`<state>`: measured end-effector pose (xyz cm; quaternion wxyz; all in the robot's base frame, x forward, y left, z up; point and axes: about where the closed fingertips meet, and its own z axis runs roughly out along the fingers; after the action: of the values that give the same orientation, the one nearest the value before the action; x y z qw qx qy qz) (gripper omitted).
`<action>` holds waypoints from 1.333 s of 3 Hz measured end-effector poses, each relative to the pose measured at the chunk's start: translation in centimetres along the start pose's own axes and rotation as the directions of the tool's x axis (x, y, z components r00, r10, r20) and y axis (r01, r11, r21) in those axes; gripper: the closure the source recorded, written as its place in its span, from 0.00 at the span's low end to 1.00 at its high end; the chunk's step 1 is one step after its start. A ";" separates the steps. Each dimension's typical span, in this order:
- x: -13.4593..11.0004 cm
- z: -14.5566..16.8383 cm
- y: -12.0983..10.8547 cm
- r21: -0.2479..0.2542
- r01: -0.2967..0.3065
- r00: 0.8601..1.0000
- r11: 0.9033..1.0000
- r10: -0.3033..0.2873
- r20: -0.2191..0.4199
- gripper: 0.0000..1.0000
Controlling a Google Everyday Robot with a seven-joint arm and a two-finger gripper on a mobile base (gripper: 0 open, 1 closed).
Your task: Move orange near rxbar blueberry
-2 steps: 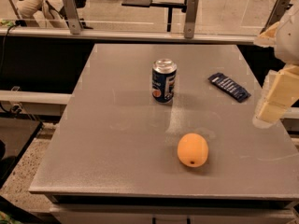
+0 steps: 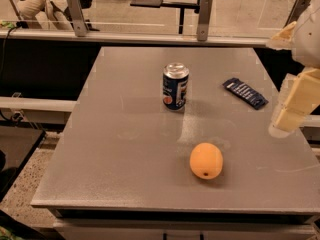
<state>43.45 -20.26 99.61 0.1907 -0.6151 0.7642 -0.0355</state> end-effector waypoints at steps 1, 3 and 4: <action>-2.4 0.5 3.6 -0.090 0.091 0.992 0.992 -0.082 0.095 0.00; -4.3 5.0 9.7 -0.159 0.208 0.970 0.965 -0.181 0.165 0.00; -4.3 9.1 10.7 -0.160 0.213 0.969 0.964 -0.188 0.160 0.00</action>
Offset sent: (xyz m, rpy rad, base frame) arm -0.0825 0.0832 -0.0619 0.1662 0.1689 0.3339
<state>37.31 -11.92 89.14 0.1853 -0.7049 0.6822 0.0574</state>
